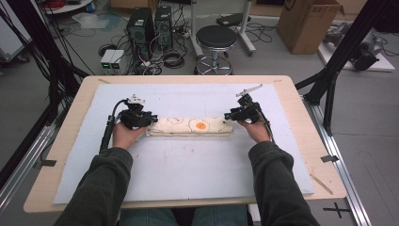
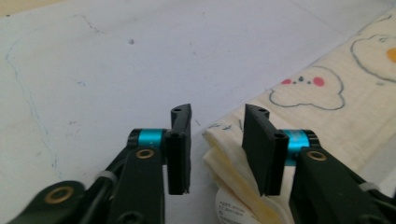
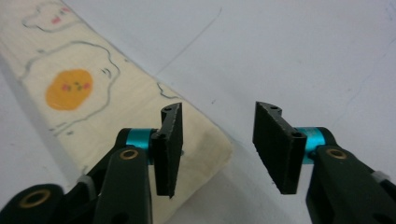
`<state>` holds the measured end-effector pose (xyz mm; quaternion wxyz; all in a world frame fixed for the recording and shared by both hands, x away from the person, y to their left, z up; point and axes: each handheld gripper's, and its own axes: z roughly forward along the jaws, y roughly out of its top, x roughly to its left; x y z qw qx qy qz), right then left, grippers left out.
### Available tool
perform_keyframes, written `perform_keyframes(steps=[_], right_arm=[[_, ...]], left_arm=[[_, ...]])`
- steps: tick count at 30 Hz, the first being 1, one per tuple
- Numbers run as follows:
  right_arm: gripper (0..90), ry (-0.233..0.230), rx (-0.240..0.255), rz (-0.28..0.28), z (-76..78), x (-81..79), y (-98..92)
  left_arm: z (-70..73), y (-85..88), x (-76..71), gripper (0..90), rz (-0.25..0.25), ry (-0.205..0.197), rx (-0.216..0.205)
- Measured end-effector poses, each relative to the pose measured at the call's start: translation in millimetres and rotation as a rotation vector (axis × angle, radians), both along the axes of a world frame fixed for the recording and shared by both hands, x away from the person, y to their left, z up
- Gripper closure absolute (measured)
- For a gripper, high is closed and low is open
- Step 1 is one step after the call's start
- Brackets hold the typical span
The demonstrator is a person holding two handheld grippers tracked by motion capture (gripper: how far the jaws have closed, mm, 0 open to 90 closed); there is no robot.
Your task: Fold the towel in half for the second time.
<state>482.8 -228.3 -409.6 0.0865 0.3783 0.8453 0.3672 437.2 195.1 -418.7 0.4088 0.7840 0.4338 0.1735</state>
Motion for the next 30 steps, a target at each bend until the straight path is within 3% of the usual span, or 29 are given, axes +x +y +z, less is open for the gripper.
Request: perform_keyframes(steps=[3,6,11,17,20,24,30], right_arm=[[44.7,-0.004,0.055,-0.003,7.4,-4.9,-5.1],[39.7,-0.028,0.077,-0.001,14.6,-11.6,-9.0],[40.6,-0.061,0.114,0.014,16.5,-24.1,-9.8],[41.2,-0.081,0.072,0.075,11.2,-37.6,0.5],[41.1,-0.051,0.051,0.084,5.3,-39.8,3.6],[41.4,-0.041,-0.013,0.105,2.2,-42.7,11.6],[41.8,-0.017,-0.073,0.11,-4.5,-41.3,17.3]], left_arm=[[7.2,3.3,-6.2,59.1,-0.021,-0.014,-0.008],[11.4,5.2,-11.2,56.1,-0.031,-0.021,-0.004],[14.8,6.6,-22.0,55.3,-0.054,-0.033,-0.02],[7.6,0.9,-39.7,60.0,-0.11,-0.037,-0.017],[1.1,-0.8,-44.1,60.7,-0.129,-0.023,0.0],[-4.6,-4.8,-45.0,61.0,-0.136,0.006,0.07],[-12.2,-7.7,-43.3,61.2,-0.136,0.051,0.125]])
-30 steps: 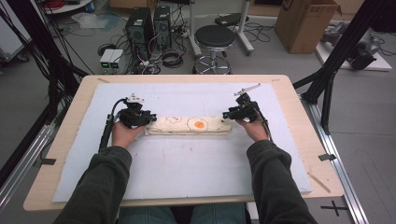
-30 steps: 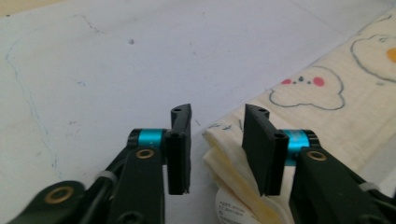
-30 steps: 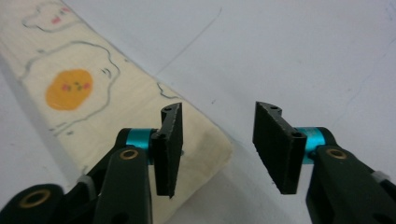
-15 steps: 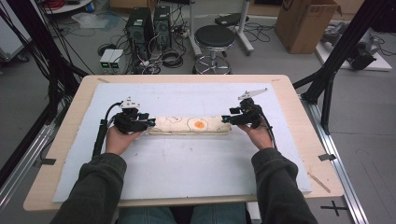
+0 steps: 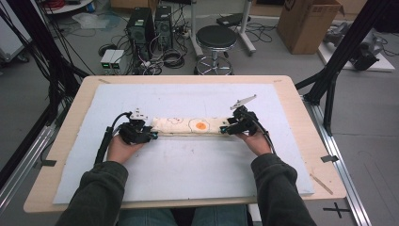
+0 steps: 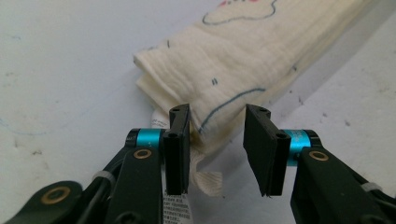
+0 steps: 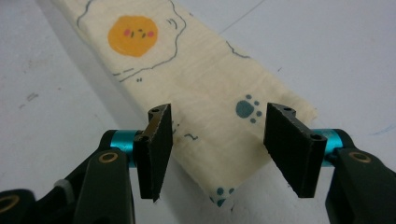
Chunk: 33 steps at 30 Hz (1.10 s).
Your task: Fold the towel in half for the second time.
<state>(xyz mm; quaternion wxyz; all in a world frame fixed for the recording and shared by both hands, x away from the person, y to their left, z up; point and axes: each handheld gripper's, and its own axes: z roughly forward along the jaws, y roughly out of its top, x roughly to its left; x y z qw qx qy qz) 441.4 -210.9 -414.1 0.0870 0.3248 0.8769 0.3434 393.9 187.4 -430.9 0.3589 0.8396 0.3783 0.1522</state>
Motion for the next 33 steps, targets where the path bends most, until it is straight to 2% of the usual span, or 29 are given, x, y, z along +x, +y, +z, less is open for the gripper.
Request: perform_keyframes(steps=[4,8,16,19,21,27,33], right_arm=[[41.8,0.012,-0.011,0.003,-3.2,0.9,0.8],[40.7,0.016,-0.002,0.003,-2.7,1.1,0.4],[29.1,-0.015,0.088,-0.04,13.4,-6.3,-9.7],[24.0,-0.03,0.119,-0.051,19.9,-10.5,-15.0],[21.9,-0.032,0.133,-0.064,23.6,-13.5,-17.8],[16.7,-0.06,0.139,-0.075,32.4,-23.1,-23.3],[12.6,-0.077,0.135,-0.09,37.6,-30.5,-26.4]], left_arm=[[-4.0,-1.2,1.2,59.9,-0.007,0.009,0.014],[-2.2,0.5,1.1,59.0,0.001,0.008,-0.006],[14.4,4.5,-9.8,51.6,0.0,-0.046,-0.049],[19.2,8.7,-16.4,49.4,0.012,-0.072,-0.083],[19.7,14.5,-18.7,47.6,0.025,-0.072,-0.106],[23.4,27.1,-28.3,38.9,0.034,-0.079,-0.141],[28.3,34.5,-42.5,37.3,0.034,-0.107,-0.159]])
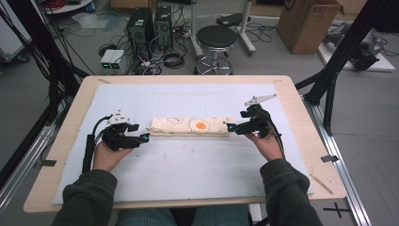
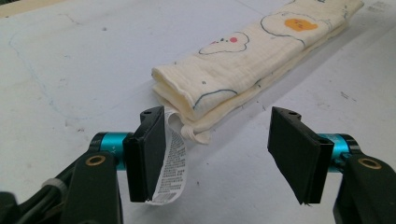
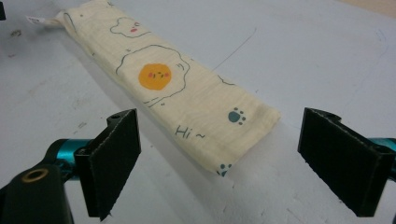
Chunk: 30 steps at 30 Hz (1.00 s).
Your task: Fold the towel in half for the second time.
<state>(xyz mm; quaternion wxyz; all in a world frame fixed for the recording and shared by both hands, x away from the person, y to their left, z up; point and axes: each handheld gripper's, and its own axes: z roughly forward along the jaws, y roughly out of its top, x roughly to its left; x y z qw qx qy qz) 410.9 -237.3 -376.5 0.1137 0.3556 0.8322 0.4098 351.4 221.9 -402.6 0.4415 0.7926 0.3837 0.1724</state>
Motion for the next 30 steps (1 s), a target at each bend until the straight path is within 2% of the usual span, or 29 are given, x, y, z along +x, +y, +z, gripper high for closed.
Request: perform_keyframes(steps=[3,7,9,15,20,30], right_arm=[[12.5,-0.02,-0.011,0.001,3.6,-5.2,-0.4],[12.6,-0.058,0.003,-0.009,4.1,-14.0,-3.1],[12.6,-0.052,0.011,-0.014,-0.1,-17.1,-6.6],[12.3,-0.042,0.018,-0.034,-10.4,-27.3,-17.0],[12.2,-0.052,0.022,-0.04,-16.1,-35.7,-25.7],[12.1,-0.044,0.035,-0.053,-27.7,-48.9,-35.3]], left_arm=[[1.1,4.7,-6.4,36.0,0.004,-0.003,-0.004],[1.9,10.3,-14.8,35.2,0.012,-0.016,-0.013],[2.7,11.9,-17.5,34.6,0.008,-0.018,0.002],[1.8,14.8,-24.6,32.6,0.019,-0.026,-0.006],[-2.6,17.7,-29.7,31.8,0.02,-0.022,-0.007],[-3.7,17.0,-41.3,29.7,0.012,-0.034,0.012]])
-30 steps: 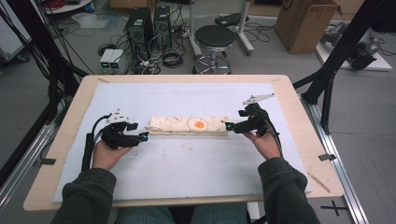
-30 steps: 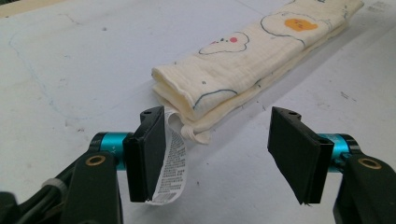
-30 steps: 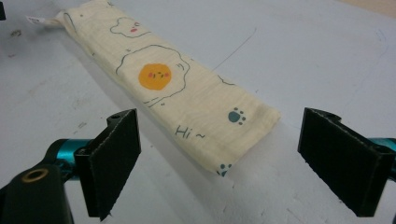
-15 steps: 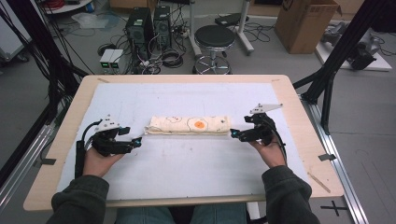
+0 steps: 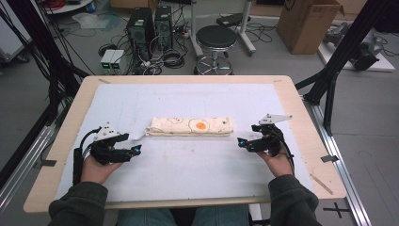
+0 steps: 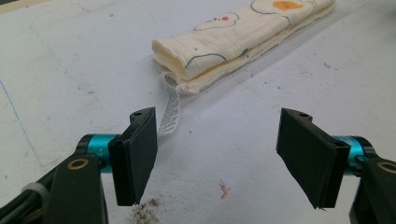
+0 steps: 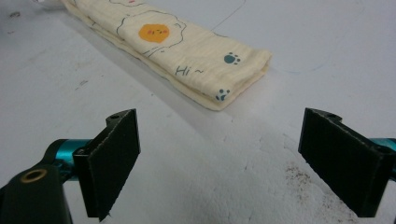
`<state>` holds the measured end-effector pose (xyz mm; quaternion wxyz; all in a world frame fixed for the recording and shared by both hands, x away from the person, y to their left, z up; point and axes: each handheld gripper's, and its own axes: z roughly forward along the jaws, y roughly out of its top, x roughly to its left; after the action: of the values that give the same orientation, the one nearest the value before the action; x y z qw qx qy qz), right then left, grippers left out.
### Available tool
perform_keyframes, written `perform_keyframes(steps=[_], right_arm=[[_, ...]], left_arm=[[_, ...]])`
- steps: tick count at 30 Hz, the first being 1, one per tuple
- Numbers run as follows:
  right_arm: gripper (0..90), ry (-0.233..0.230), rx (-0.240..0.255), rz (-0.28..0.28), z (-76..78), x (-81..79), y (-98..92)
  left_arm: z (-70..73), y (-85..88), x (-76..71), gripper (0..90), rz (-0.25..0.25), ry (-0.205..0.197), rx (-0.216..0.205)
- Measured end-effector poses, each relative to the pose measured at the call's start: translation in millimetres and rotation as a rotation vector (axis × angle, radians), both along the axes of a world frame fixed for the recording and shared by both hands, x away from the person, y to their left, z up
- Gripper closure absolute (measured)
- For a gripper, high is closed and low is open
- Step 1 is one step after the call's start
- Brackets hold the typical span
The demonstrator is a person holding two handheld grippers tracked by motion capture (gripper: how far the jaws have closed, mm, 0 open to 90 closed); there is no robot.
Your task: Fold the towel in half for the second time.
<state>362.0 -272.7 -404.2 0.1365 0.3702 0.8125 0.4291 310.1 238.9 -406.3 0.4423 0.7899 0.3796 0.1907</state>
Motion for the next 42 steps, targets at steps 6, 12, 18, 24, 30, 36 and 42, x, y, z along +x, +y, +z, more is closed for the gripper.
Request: perform_keyframes(steps=[6,12,18,24,30,36,42], right_arm=[[12.1,-0.002,0.0,0.001,-3.4,-6.5,-2.0],[12.1,-0.006,0.008,0.001,-5.6,-12.6,-4.4],[12.1,-0.014,0.011,-0.005,-7.1,-19.1,-9.1],[12.0,-0.017,0.011,-0.006,-9.6,-27.6,-13.3],[12.0,-0.02,0.022,-0.018,-9.7,-35.2,-17.9],[12.0,-0.031,0.029,-0.029,-9.4,-42.2,-23.1],[12.0,-0.041,0.032,-0.037,-10.8,-50.5,-28.3]], left_arm=[[-3.7,1.2,-7.2,29.7,-0.003,0.003,0.002],[-7.2,7.5,-13.1,29.3,0.009,0.005,-0.003],[-7.7,10.8,-19.9,29.0,0.013,0.004,-0.004],[-6.6,12.3,-25.6,29.0,0.015,-0.003,0.002],[-6.9,13.2,-30.6,28.9,0.019,0.0,0.013],[-7.1,14.1,-36.7,28.8,0.02,-0.004,0.03],[-8.9,15.9,-42.5,28.6,0.027,0.0,0.034]])
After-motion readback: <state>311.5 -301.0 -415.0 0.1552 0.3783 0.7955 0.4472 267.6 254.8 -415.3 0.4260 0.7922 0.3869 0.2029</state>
